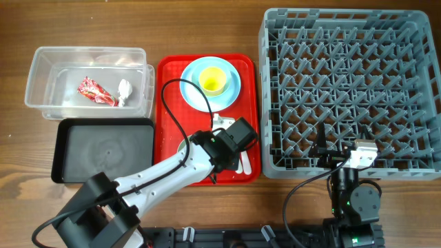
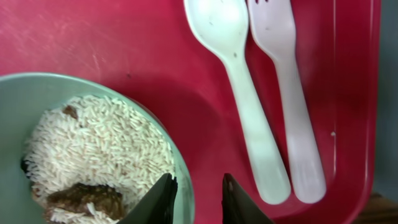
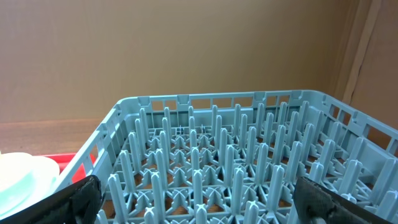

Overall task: Sort waste into correct bins and load items into the dishwasher rack
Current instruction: 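Reach the left gripper to the rim of the green rice bowl, then grip the green bowl rim and lift it toward the black tray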

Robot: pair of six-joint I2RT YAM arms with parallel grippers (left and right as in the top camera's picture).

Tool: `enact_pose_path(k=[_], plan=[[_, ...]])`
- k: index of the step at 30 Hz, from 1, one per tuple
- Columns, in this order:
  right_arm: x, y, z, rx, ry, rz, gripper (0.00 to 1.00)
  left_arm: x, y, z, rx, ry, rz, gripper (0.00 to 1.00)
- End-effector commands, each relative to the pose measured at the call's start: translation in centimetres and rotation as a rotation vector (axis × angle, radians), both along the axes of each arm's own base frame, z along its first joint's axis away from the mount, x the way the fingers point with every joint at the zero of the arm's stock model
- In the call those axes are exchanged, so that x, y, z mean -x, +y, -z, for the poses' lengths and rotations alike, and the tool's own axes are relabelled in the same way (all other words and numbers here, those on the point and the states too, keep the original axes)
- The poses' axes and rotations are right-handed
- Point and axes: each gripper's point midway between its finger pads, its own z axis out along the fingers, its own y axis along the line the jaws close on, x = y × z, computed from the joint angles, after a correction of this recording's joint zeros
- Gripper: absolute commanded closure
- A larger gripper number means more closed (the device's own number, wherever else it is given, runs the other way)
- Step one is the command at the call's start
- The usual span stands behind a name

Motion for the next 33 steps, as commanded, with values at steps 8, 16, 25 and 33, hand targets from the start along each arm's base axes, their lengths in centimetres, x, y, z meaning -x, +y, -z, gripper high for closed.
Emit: enact_pose_path(k=[8, 16, 25, 33], plan=[[0.1, -0.2, -0.2, -0.013, -0.010, 0.012, 0.00, 0.0, 1.0, 1.0, -0.045, -0.016, -0.023, 0.77], [0.1, -0.2, -0.2, -0.013, -0.010, 0.012, 0.00, 0.4, 1.6, 2.0, -0.048, -0.010, -0.037, 0.87], [0.1, -0.2, -0.2, -0.013, -0.010, 0.012, 0.00, -0.7, 0.8, 0.7, -0.015, -0.047, -0.045, 0.96], [0.1, -0.2, -0.2, -0.013, -0.010, 0.012, 0.00, -4.8, 3.5, -6.3, 0.047, -0.133, -0.139, 0.96]])
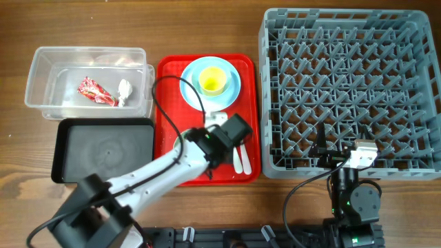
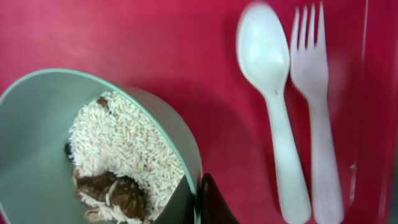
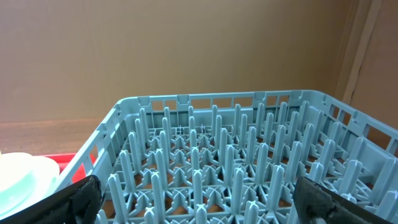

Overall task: Sort waste into correct bins and load items into the dishwasher rack
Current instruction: 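Grip the green bowl rim and lift it toward the black tray, then tip the green bowl over the black tray to dump the rice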

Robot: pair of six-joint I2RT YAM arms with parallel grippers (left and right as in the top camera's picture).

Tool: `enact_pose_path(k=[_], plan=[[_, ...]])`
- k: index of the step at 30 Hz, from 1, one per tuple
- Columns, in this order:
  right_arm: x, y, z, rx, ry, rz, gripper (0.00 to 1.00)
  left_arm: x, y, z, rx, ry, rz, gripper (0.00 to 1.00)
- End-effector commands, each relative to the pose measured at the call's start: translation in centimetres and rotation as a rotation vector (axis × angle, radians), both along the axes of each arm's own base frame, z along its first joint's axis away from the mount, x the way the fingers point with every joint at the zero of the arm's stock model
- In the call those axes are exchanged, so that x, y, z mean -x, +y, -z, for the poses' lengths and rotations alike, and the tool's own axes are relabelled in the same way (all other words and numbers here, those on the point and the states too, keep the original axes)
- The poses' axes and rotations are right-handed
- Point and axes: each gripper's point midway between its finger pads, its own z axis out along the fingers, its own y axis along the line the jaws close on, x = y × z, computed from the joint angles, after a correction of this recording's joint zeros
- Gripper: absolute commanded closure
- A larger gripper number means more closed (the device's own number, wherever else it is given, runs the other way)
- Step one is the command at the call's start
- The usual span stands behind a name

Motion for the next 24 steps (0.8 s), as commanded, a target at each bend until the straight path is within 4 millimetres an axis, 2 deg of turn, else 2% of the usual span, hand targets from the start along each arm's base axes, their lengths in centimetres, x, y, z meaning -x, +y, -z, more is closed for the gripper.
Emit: enact_pose_path(k=[1, 6, 11, 16, 24], plan=[[0.1, -0.2, -0.2, -0.013, -0.010, 0.012, 0.00, -3.3, 1.9, -5.8, 0.082, -0.101, -0.058, 0.96], [0.1, -0.2, -0.2, -0.013, -0.010, 0.012, 0.00, -5.1, 6.1, -10.2, 0.228, -0.125, -0.151, 0.96], [0.1, -0.2, -0.2, -0.013, -0.010, 0.012, 0.00, -6.0, 12.2, -12.5, 0.398, -0.112, -0.309, 0.96], [0.1, -0.2, -0.2, -0.013, -0.010, 0.012, 0.00, -5.4, 17.3, -12.2, 0.494, -0.060, -0.437, 0.96], [0.1, -0.2, -0.2, -0.013, -0.010, 0.013, 0.00, -5.6, 21.7, -10.9, 0.700, -0.097, -0.594, 0.96]])
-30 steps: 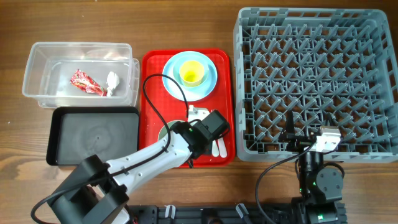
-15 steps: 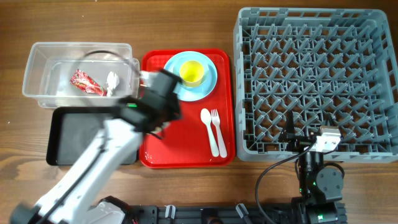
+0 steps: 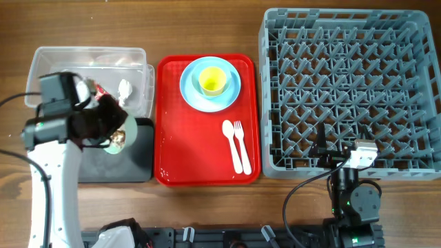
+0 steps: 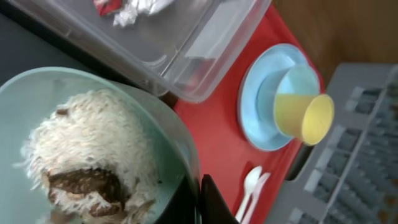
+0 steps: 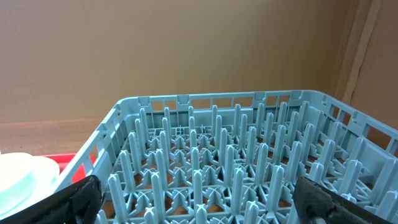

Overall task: Sort waste into correct bins and load items into the dishwasher rack
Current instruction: 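Tip the green bowl over the black tray to dump the rice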

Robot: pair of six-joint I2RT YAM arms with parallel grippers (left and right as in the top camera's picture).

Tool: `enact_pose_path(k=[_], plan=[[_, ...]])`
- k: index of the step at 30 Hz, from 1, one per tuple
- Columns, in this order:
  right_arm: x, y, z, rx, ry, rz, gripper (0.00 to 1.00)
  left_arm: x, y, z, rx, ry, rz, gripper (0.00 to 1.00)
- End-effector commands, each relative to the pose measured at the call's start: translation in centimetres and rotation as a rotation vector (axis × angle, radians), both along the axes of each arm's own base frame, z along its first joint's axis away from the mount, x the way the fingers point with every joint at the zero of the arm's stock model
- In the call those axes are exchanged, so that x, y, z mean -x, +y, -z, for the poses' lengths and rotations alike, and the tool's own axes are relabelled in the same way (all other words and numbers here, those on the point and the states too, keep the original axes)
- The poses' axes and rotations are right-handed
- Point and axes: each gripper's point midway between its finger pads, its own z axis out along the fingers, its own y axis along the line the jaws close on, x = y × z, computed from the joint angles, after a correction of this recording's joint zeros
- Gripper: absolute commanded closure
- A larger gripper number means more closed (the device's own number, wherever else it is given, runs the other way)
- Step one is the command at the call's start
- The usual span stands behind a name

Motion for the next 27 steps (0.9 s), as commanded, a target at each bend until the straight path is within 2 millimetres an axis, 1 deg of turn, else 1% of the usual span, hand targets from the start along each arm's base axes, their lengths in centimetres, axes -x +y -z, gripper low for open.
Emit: enact_pose_path(k=[1, 5, 7, 10, 17, 21, 27], plan=[[0.1, -0.2, -0.2, -0.013, -0.010, 0.012, 0.00, -0.1, 0.3, 0.2, 0.178, -0.100, 0.010, 0.96], [0.1, -0.2, -0.2, -0.013, -0.010, 0.012, 0.00, -0.5, 1.7, 0.2, 0.279, -0.217, -0.010, 0.96], [0.1, -0.2, -0.2, -0.013, -0.010, 0.012, 0.00, -0.4, 2.3, 0.3, 0.328, -0.258, -0.023, 0.96], [0.1, -0.2, -0.2, -0.014, -0.010, 0.013, 0.00, 0.1, 3.3, 0.3, 0.409, -0.330, -0.050, 0.96], [0.1, -0.2, -0.2, -0.013, -0.010, 0.012, 0.00, 1.4, 5.7, -0.2, 0.517, -0.474, -0.111, 0.96], [0.1, -0.2, -0.2, -0.013, -0.010, 0.012, 0.00, 2.2, 7.0, -0.2, 0.545, -0.502, -0.163, 0.96], [0.1, -0.2, -0.2, -0.013, -0.010, 0.012, 0.00, 2.8, 8.1, -0.5, 0.558, -0.529, -0.203, 0.96]])
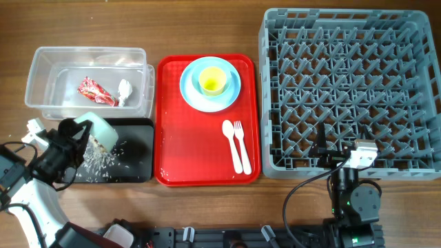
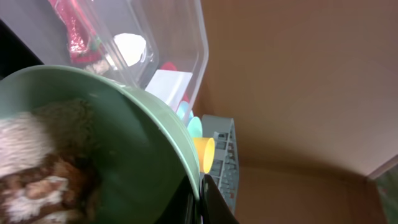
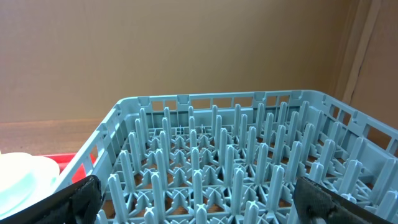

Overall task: Sort waste into correct bins and load items into the dishwasher rack
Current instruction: 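Tip the green bowl over the black tray to dump the rice, then carry the emptied green bowl back and set it on the red tray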

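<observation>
My left gripper (image 1: 81, 135) is shut on the rim of the green bowl (image 1: 98, 133), which is tipped on its side over the black tray (image 1: 134, 131). Rice (image 1: 102, 159) lies scattered in that tray. In the left wrist view the bowl (image 2: 106, 143) fills the frame, rice and brown food (image 2: 31, 180) still inside, and the gripper (image 2: 199, 202) pinches its rim. A white spoon and fork (image 1: 238, 146) lie on the red tray (image 1: 200, 148). A yellow cup (image 1: 212, 80) stands on a blue plate (image 1: 191, 86). My right gripper (image 1: 342, 156) hangs open at the grey dish rack's (image 1: 351, 89) front edge.
A clear bin (image 1: 41, 65) behind the black tray holds a red wrapper (image 1: 93, 91) and a crumpled white scrap (image 1: 124, 88). The right wrist view looks across the rack's pegs (image 3: 217, 162), with one black finger (image 3: 81, 196) at each side.
The bowl was held nearly level by the clear bin, full of rice. Now it is lower, tipped on its side over the black tray, and rice lies in the tray.
My left gripper stood open around the bowl's rim on the red tray, then was shut on it. Later the bowl was over the black tray's left end. Now it is tipped there with rice spilled out. The right arm stayed still.
</observation>
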Robot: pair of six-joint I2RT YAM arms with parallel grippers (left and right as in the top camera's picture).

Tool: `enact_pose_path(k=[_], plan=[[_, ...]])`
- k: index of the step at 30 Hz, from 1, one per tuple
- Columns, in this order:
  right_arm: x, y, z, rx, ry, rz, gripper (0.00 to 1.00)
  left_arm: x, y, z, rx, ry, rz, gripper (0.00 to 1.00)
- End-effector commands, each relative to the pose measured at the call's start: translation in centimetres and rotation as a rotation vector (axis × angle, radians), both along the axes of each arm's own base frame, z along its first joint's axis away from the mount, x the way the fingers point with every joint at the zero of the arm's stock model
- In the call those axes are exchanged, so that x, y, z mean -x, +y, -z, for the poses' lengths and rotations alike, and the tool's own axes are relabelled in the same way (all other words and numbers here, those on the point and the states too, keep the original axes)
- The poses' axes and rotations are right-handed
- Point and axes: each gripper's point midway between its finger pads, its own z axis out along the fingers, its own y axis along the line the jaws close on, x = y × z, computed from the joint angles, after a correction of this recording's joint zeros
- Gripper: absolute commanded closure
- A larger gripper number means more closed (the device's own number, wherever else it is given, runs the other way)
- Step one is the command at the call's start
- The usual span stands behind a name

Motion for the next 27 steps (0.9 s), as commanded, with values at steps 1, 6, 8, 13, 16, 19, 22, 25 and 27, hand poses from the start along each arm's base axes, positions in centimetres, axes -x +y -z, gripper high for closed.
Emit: enact_pose_path(k=[1, 6, 8, 13, 16, 19, 22, 25, 27], plan=[[0.1, -0.2, -0.2, -0.014, -0.010, 0.012, 0.00, 0.4, 0.2, -1.3, 0.028, -0.077, 0.006, 0.96], [0.1, -0.2, -0.2, -0.013, -0.010, 0.012, 0.00, 0.7, 0.5, -1.4, 0.051, -0.077, -0.009, 0.96], [0.1, -0.2, -0.2, -0.013, -0.010, 0.012, 0.00, 0.8, 0.4, -1.3, 0.061, -0.070, -0.009, 0.96], [0.1, -0.2, -0.2, -0.013, -0.010, 0.012, 0.00, 0.9, 0.0, -2.0, 0.092, -0.099, 0.011, 0.96], [0.1, -0.2, -0.2, -0.013, -0.010, 0.012, 0.00, 1.0, -0.2, -2.8, 0.114, -0.143, 0.030, 0.96], [0.1, -0.2, -0.2, -0.013, -0.010, 0.012, 0.00, 1.4, -0.3, -3.3, 0.149, -0.163, 0.032, 0.96], [0.1, -0.2, -0.2, -0.013, -0.010, 0.012, 0.00, 1.4, -0.5, -4.1, 0.139, -0.219, 0.058, 0.96], [0.1, -0.2, -0.2, -0.013, -0.010, 0.012, 0.00, 1.6, -0.7, -4.2, 0.163, -0.213, 0.058, 0.96], [0.1, -0.2, -0.2, -0.013, -0.010, 0.012, 0.00, 1.5, -0.6, -4.1, 0.143, -0.217, 0.058, 0.96]])
